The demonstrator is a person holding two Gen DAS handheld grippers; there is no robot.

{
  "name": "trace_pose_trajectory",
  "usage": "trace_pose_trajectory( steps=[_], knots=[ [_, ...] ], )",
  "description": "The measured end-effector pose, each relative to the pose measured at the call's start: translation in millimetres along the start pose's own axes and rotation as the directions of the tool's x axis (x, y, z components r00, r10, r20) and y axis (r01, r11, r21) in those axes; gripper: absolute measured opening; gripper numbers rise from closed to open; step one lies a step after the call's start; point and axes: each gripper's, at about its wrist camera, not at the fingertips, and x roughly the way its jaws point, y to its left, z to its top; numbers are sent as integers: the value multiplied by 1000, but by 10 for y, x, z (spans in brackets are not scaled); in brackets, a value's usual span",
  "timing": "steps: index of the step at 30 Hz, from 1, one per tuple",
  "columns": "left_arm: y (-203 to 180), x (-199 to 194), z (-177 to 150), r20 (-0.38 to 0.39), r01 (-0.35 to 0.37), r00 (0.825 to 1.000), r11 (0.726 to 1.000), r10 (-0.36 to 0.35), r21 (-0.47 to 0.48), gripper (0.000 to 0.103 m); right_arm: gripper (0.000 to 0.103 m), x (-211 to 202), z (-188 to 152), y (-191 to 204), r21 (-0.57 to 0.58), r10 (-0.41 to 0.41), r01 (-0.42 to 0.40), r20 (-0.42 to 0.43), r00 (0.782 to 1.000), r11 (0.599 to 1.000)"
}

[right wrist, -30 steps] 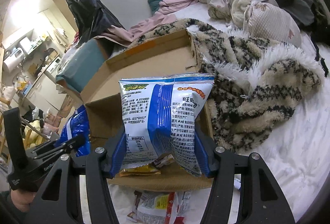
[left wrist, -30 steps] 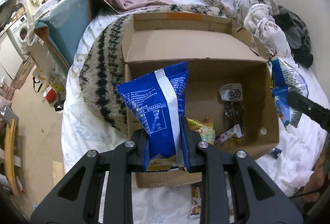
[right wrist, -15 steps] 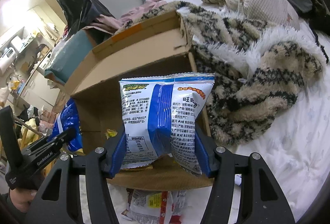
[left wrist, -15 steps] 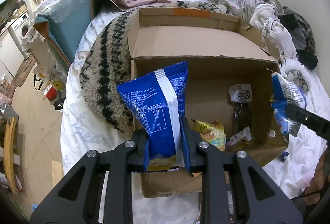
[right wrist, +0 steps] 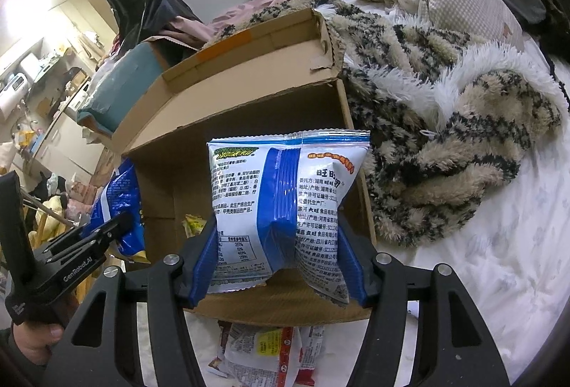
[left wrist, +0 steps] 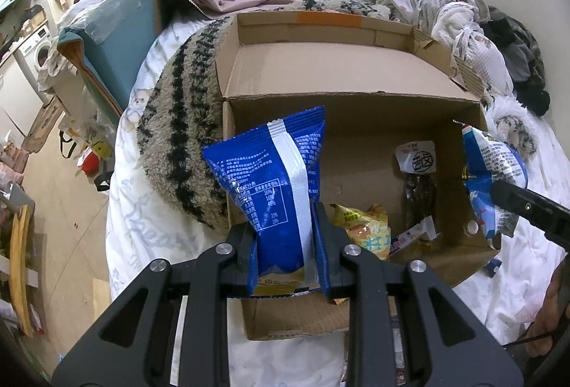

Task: Organize snacks
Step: 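Carry the blue chip bag and white-and-blue bag over the box with both tools, then open both tools to drop the two bags into the box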

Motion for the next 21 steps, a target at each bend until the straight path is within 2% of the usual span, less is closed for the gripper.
trace_pose_trajectory(
  steps=[7, 8, 9, 10, 11, 13, 14, 15, 21],
  knots=[
    [-17, -2, -11, 3, -3, 1000, 1000, 3, 8, 23, 65, -22, 11, -14, 14, 4, -4, 12, 1000, 1000],
    [-23, -2, -13, 3, -3, 1000, 1000, 3, 10, 23, 66, -26, 14, -21, 20, 4, -4, 14, 1000, 1000],
    [-33, -5, -19, 3, -3, 1000, 1000, 3, 14, 25, 74, -27, 20, -29, 22, 8, -8, 16, 1000, 1000],
    [-41, -7, -20, 2, -6, 1000, 1000, 6, 17, 33, 84, -32, 19, -33, 27, 9, -9, 18, 1000, 1000],
    [-48, -9, -19, 2, -9, 1000, 1000, 9, 21, 39, 89, -43, 21, -40, 33, 6, -7, 23, 1000, 999],
    [-51, -27, -11, 6, -16, 1000, 1000, 16, 23, 76, 91, -52, 26, -51, 44, 4, -5, 28, 1000, 999],
    [-48, -45, -8, 14, -20, 1000, 1000, 20, 18, 82, 91, -47, 28, -56, 46, 6, -7, 24, 1000, 999],
    [-45, -72, -5, 28, -20, 999, 1000, 20, 13, 85, 91, -46, 31, -60, 46, 7, -8, 22, 1000, 999],
    [-45, -96, 14, 36, -15, 999, 1000, 15, 13, 86, 91, -33, 22, -45, 38, 11, -11, 14, 1000, 999]
  ],
)
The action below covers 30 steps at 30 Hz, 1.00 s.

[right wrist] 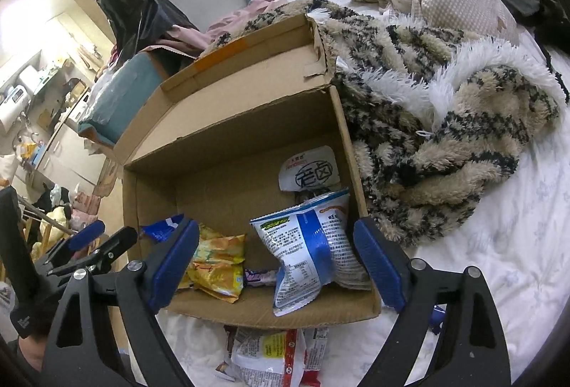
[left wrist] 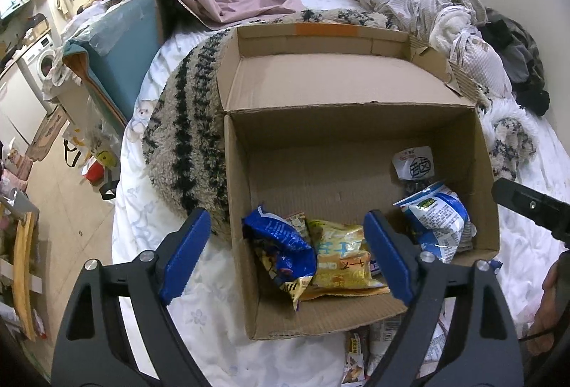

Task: Organize snacks
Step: 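Open both tools to drop the two bags into the box, then move both tools back toward the snacks on the sheet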

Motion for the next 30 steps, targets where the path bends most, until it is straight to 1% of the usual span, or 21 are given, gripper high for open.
trace_pose_trajectory(
  steps=[7, 17, 24, 30],
  knots=[
    [9, -3, 2, -3, 8, 1000, 1000, -8, -6, 86, 91, 24, 7, 35, -19, 2, -2, -5, 1000, 1000],
    [83, -96, -41, 21, 4, 1000, 1000, -3, -24, 85, 91, -18, 2, 45, -19, 0, 0, 2, 1000, 1000],
    [188, -289, -147, 35, -1, 999, 999, 2, -46, 85, 91, -155, -50, 57, -1, 9, -9, 20, 1000, 1000],
    [259, -443, -314, 35, -11, 999, 998, 13, -63, 86, 91, -318, -181, 66, 11, 8, -8, 27, 1000, 1000]
  ],
)
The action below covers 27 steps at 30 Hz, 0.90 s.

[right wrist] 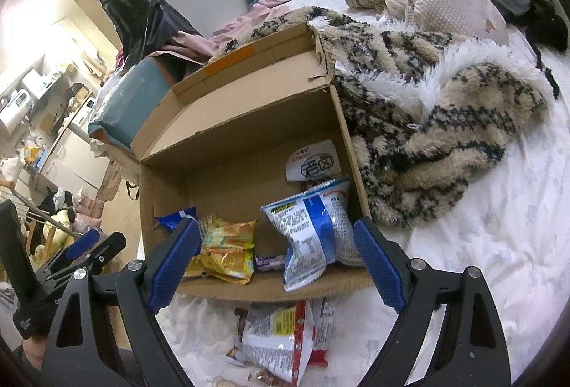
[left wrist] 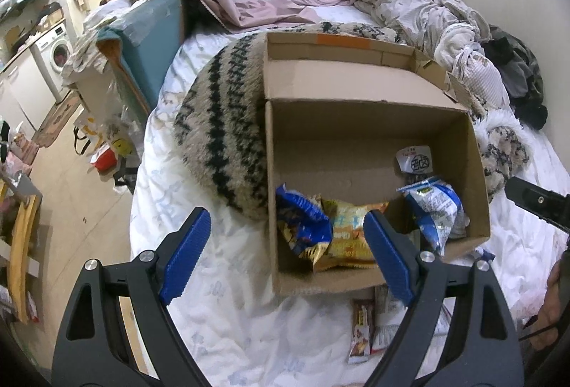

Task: Organize snacks
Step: 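Move both tools back toward the snacks on the sheet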

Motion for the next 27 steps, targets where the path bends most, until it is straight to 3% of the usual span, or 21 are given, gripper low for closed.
trace_pose_trajectory(
  steps=[7, 19, 23, 27],
  knots=[
    [70, -146, -213, -15, -3, 1000, 1000, 3, -20, 85, 91, -150, -146, 50, -25, -12, 12, 2, 1000, 1000],
    [90, -248, -504, -49, -19, 999, 999, 17, -45, 86, 91, -323, -455, -77, 57, 4, -3, -28, 1000, 998],
    [125, -221, -609, -92, -10, 996, 996, 2, -89, 86, 91, -302, -601, -196, 107, 4, 3, -70, 998, 994],
    [112, -165, -704, -140, -6, 990, 994, -10, -113, 85, 91, -91, -773, -342, 175, 50, -15, -197, 979, 984]
  ],
)
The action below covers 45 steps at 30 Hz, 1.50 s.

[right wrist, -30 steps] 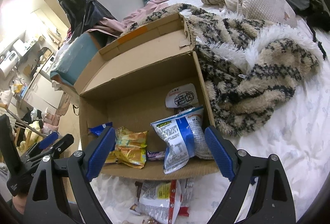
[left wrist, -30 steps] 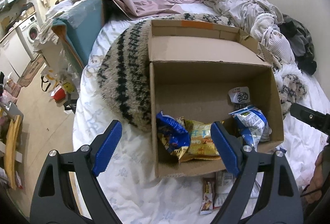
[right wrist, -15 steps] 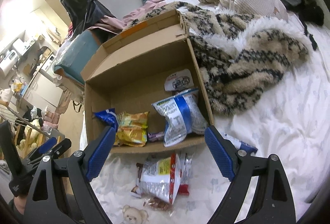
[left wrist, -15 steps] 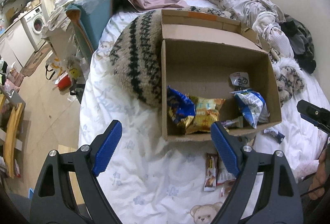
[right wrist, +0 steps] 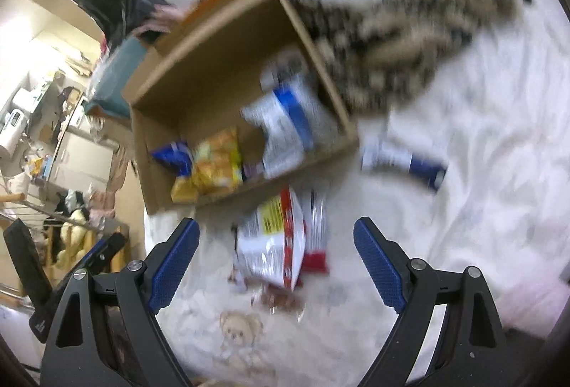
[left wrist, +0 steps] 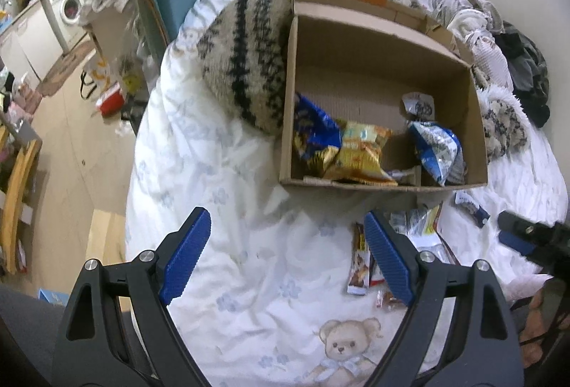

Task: Organize snacks
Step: 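Move both tools back toward the snacks on the sheet, then grasp the red-and-white chip bag with the right tool while the left tool grasps the brown chocolate bar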

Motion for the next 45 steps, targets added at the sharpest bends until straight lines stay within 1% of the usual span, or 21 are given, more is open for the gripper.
trace_pose_trajectory(
  steps=[2, 5, 8, 11, 15, 17, 19, 20, 23, 24, 25, 26, 29, 33, 35, 36, 38, 41, 42, 44, 45],
  knots=[
    [-3, 11, -6, -7, 6, 1000, 1000, -6, -7, 86, 91, 152, -37, -37, 24, 8, -7, -62, 998, 1000],
    [-3, 8, 5, -2, 5, 1000, 1000, -5, -4, 86, 91, 349, -41, 11, 33, 18, -14, -125, 992, 999],
    [16, 27, 19, -7, 7, 1000, 1000, -7, -9, 86, 91, 622, -38, 101, 3, -37, 38, -180, 983, 999],
    [60, 48, 24, -12, 5, 1000, 1000, -5, -20, 86, 91, 935, -32, 172, -11, -65, 64, -255, 965, 998],
    [86, 94, 26, -25, -1, 1000, 1000, 0, -28, 86, 90, 1201, -53, 343, -115, -149, 121, -291, 945, 986],
    [92, 114, 25, -30, -1, 1000, 999, 0, -33, 86, 79, 1227, -80, 410, -166, -193, 152, -274, 942, 974],
    [91, 129, 22, -37, 2, 999, 999, -3, -40, 86, 67, 1199, -111, 449, -201, -207, 156, -267, 941, 967],
    [83, 137, 22, -40, 6, 999, 999, -8, -42, 86, 63, 1146, -131, 460, -203, -190, 137, -270, 944, 970],
    [49, 155, 23, -46, 12, 999, 999, -13, -37, 85, 44, 971, -153, 475, -209, -169, 118, -245, 955, 971],
    [30, 166, 19, -48, 14, 999, 999, -15, -34, 85, 30, 871, -161, 468, -198, -135, 89, -236, 962, 976],
    [17, 175, 16, -51, 16, 999, 999, -17, -32, 85, 24, 801, -166, 462, -189, -110, 66, -233, 966, 980],
    [4, 188, 11, -55, 17, 998, 999, -19, -30, 85, 23, 678, -175, 448, -177, -73, 34, -220, 973, 984],
    [-42, 286, -27, -91, 20, 996, 999, -22, -26, 85, 19, 434, -180, 401, -172, -23, -8, -181, 983, 985],
    [-129, 497, -94, -163, 30, 986, 999, -34, -32, 85, 17, 223, -168, 283, -135, 42, -61, -144, 989, 989],
    [-201, 632, -125, -216, 38, 975, 999, -44, -30, 85, 17, 81, -138, 214, -119, 63, -75, -101, 993, 990],
    [-266, 727, -141, -255, 46, 966, 999, -50, -20, 85, 17, 41, -118, 210, -112, 65, -75, -89, 994, 991],
    [-386, 846, -169, -289, 60, 956, 998, -55, 10, 84, 17, -17, -111, 137, -90, 63, -68, -62, 996, 994],
    [-602, 1013, -235, -327, 71, 944, 994, -39, 87, 72, 17, -56, -106, 114, -68, 56, -59, -39, 998, 996],
    [-681, 1072, -267, -344, 82, 938, 990, -37, 116, 65, 17, -71, -101, 95, -63, 57, -59, -34, 998, 996],
    [-814, 1181, -331, -372, 99, 928, 981, -30, 169, 61, 17, -85, -81, 74, -51, 63, -64, -22, 998, 997],
    [-870, 1239, -370, -384, 106, 923, 976, -26, 189, 55, 17, -117, -77, 43, -47, 67, -68, -20, 998, 997]
  ],
)
